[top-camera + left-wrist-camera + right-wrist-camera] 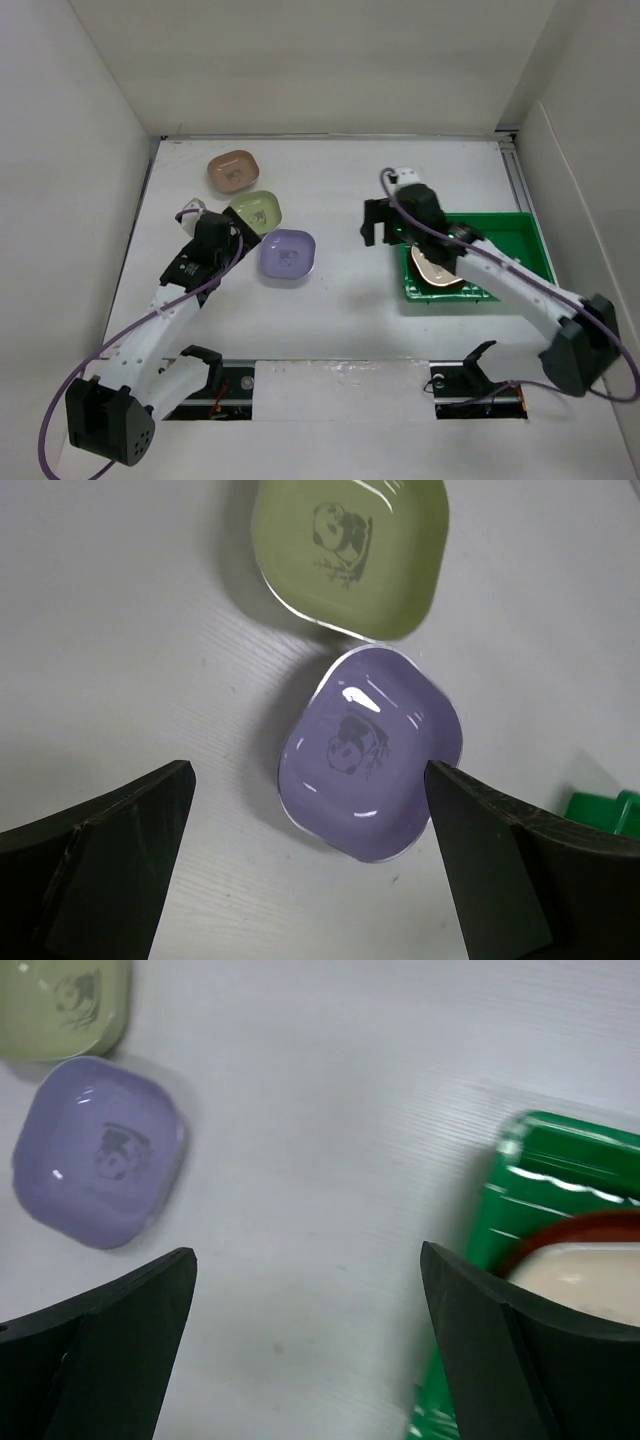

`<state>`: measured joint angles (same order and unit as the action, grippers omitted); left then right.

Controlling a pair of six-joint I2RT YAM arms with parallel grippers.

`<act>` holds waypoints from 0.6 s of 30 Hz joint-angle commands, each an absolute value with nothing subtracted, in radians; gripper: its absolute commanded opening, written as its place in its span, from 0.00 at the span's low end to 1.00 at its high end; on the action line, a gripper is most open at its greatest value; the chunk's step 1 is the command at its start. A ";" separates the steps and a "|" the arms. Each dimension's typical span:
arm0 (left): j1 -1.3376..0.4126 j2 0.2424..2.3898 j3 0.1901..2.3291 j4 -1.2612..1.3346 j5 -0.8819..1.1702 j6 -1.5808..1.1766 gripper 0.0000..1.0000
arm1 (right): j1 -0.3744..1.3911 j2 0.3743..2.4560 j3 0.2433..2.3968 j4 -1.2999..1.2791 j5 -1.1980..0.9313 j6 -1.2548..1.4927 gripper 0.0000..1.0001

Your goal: Place the plates into the plastic bin on the countertop

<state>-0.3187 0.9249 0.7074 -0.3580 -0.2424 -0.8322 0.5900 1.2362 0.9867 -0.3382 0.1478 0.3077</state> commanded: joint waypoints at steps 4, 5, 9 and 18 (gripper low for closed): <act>-0.255 0.971 0.824 -0.420 -0.366 -0.899 1.00 | 0.758 1.616 1.224 -0.252 0.230 0.354 0.95; -0.255 0.983 0.834 -0.429 -0.367 -0.911 1.00 | 0.781 1.664 1.259 -0.252 0.241 0.354 0.94; -0.255 0.992 0.854 -0.420 -0.345 -0.923 1.00 | 0.805 1.888 1.464 -0.297 0.229 0.383 0.85; -0.255 1.002 0.844 -0.411 -0.354 -0.890 1.00 | 0.807 2.045 1.489 -0.267 0.210 0.416 0.61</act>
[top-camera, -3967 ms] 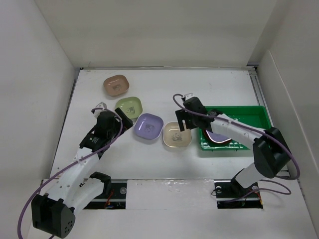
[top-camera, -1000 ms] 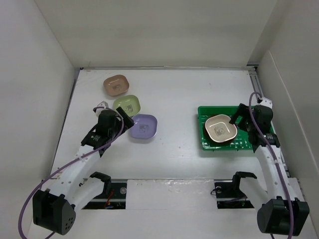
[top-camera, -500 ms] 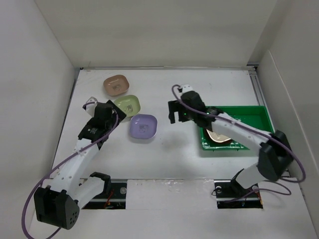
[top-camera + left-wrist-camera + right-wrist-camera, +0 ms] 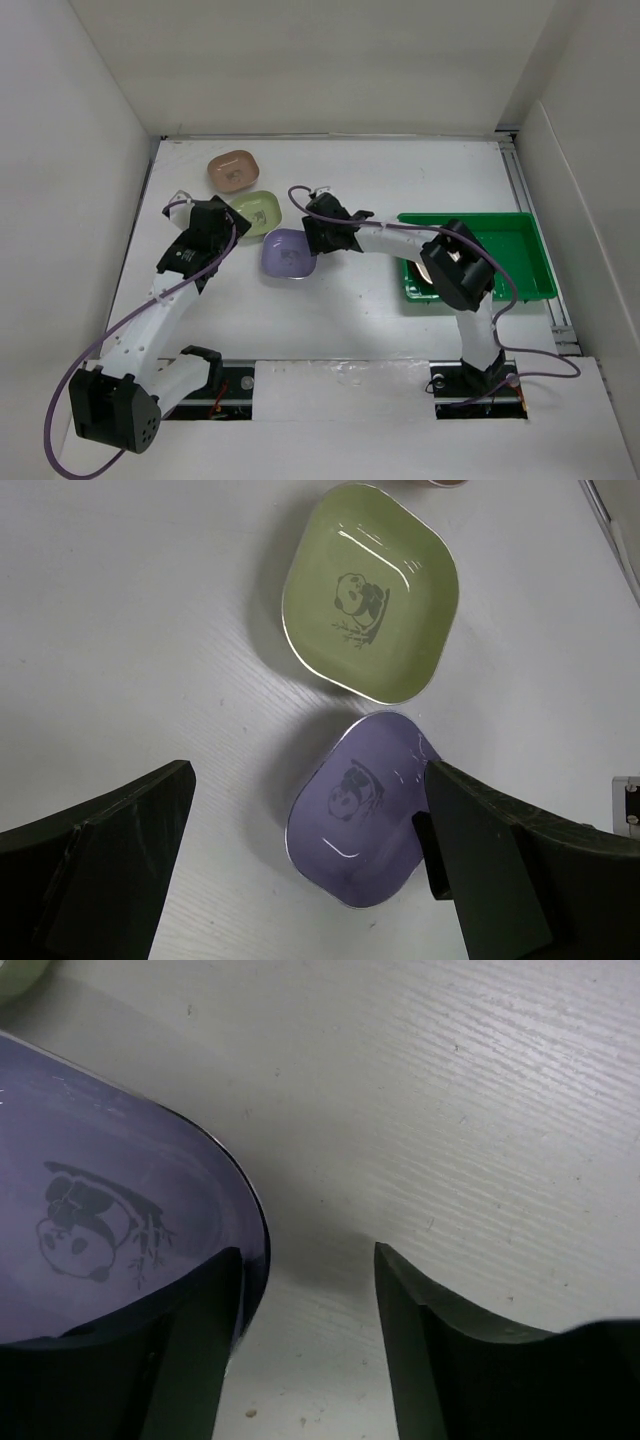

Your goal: Place the plates into the plastic bin on the countertop

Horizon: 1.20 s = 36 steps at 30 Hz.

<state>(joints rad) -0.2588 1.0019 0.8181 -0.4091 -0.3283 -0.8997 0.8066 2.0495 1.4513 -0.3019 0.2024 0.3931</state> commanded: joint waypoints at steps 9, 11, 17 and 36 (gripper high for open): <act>-0.255 1.002 0.795 -0.367 -0.327 -0.881 1.00 | 0.766 1.997 1.370 -0.236 0.166 0.425 0.00; -0.255 1.002 0.795 -0.367 -0.327 -0.871 1.00 | 0.752 1.942 1.342 -0.245 0.190 0.425 0.00; -0.255 1.002 0.784 -0.334 -0.289 -0.871 1.00 | 0.648 1.644 1.174 -0.308 0.273 0.388 0.00; -0.255 1.011 0.762 -0.276 -0.215 -0.831 1.00 | -0.082 0.835 0.586 -0.309 0.180 0.480 0.00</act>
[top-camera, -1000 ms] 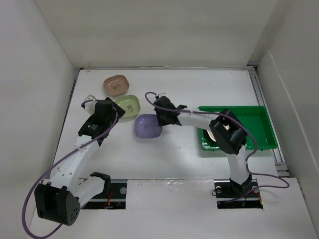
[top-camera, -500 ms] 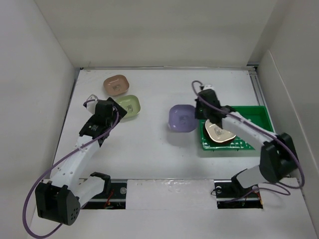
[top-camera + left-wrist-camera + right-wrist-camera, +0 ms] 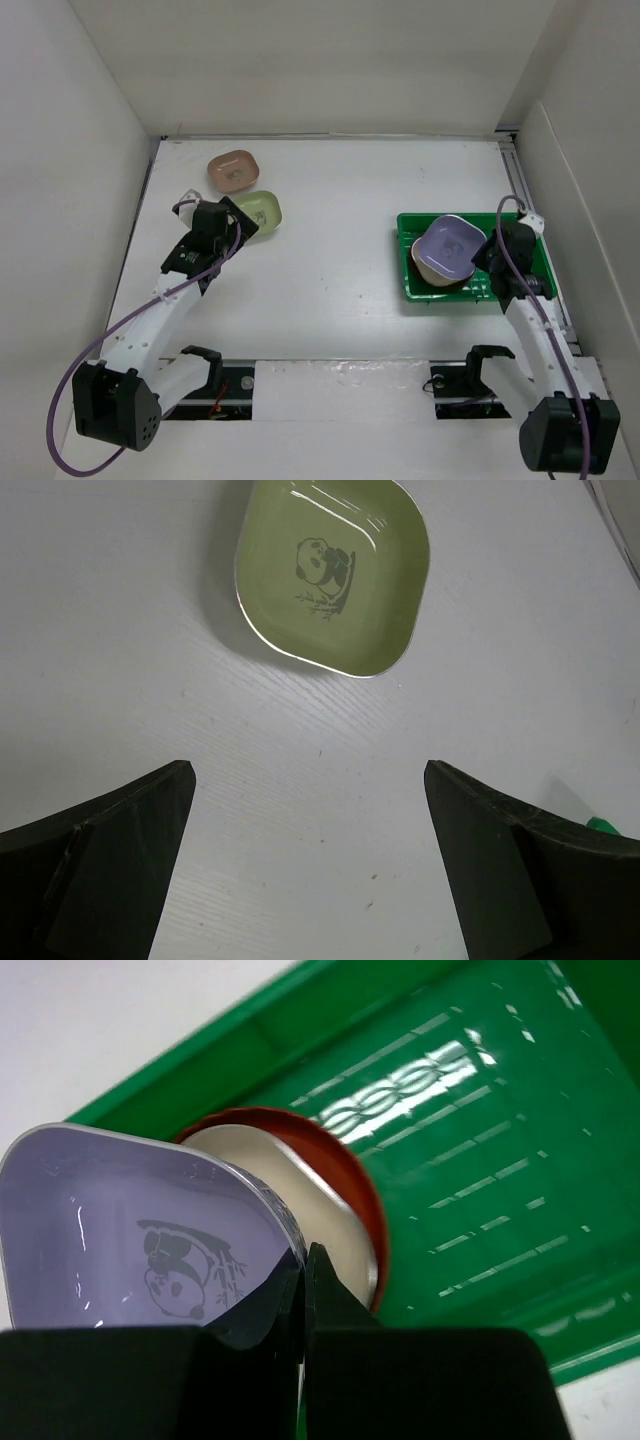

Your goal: Place the plates into the plastic bin on the countertop

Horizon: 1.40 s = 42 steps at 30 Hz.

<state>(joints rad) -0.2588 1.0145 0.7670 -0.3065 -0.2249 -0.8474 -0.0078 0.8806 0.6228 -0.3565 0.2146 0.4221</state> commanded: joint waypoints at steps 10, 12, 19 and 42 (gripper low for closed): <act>-0.255 1.002 0.753 -0.267 -0.196 -0.813 1.00 | -0.133 0.816 0.543 -0.278 0.080 0.515 0.65; -0.255 1.002 0.753 -0.267 -0.196 -0.813 1.00 | -0.133 0.764 0.554 -0.314 0.080 0.526 0.94; -0.255 1.025 0.735 -0.238 -0.196 -0.822 1.00 | -0.046 0.664 0.610 -0.324 0.058 0.488 1.00; -0.186 1.655 1.008 -0.178 -0.350 -0.937 0.89 | 0.577 0.959 0.765 -0.179 0.130 0.348 1.00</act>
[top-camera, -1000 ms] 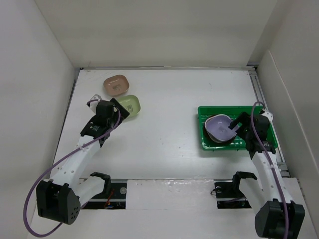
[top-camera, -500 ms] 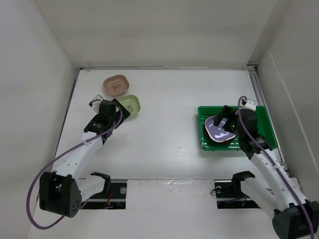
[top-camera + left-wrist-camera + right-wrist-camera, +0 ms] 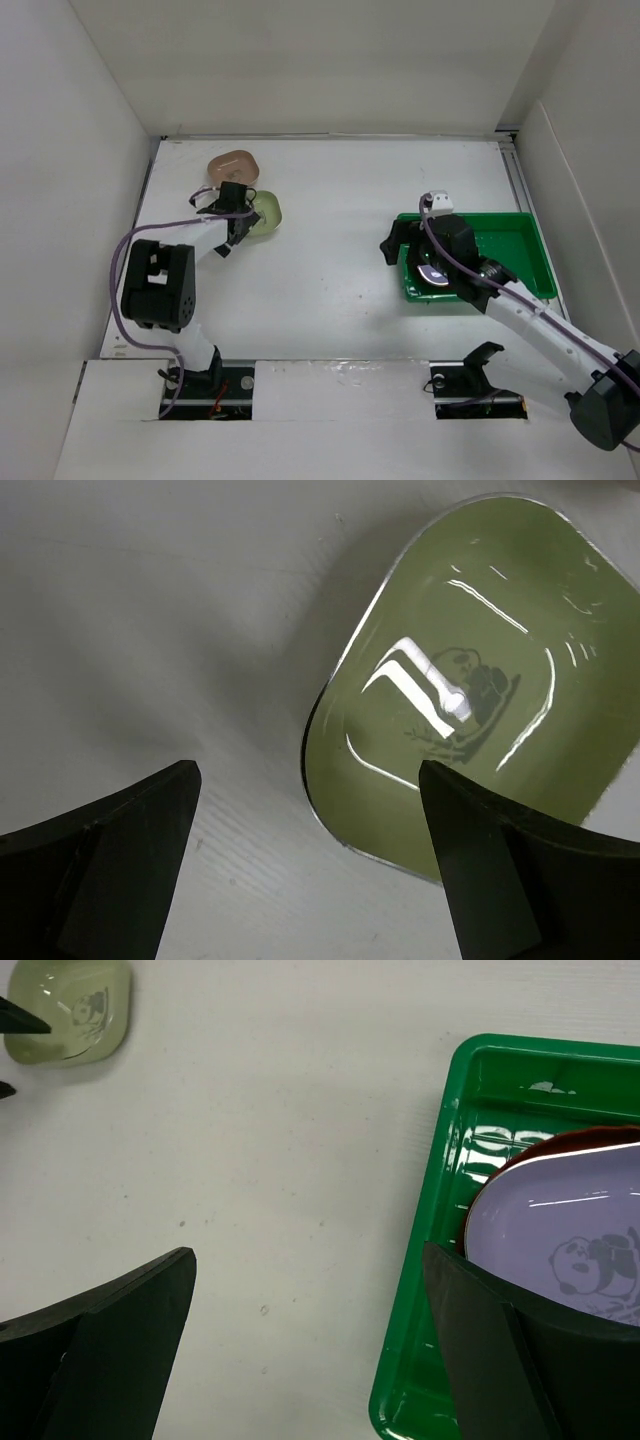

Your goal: Place the plates into the plastic bin on the countertop

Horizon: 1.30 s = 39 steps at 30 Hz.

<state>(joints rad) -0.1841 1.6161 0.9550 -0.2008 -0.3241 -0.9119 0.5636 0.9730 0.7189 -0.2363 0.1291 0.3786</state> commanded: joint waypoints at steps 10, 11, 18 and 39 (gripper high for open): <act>-0.233 1.727 0.997 -0.164 -0.363 -0.942 0.00 | 0.586 0.897 0.765 -0.166 0.078 0.282 0.99; -0.257 1.700 0.997 -0.164 -0.374 -0.928 0.00 | 0.586 0.914 0.775 -0.147 0.068 0.267 0.99; -0.575 1.599 1.043 -0.302 -0.567 -0.873 0.00 | 0.595 1.121 0.891 -0.129 0.083 0.216 0.99; -0.943 1.278 1.051 -0.335 -0.680 -0.983 0.00 | 0.575 1.365 0.913 0.032 -0.066 0.359 0.37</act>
<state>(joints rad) -0.9321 1.3418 1.0618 -0.3969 -0.6518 -0.9703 0.5808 1.3800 0.9077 -0.0448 -0.0616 0.3405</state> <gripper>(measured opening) 0.025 0.416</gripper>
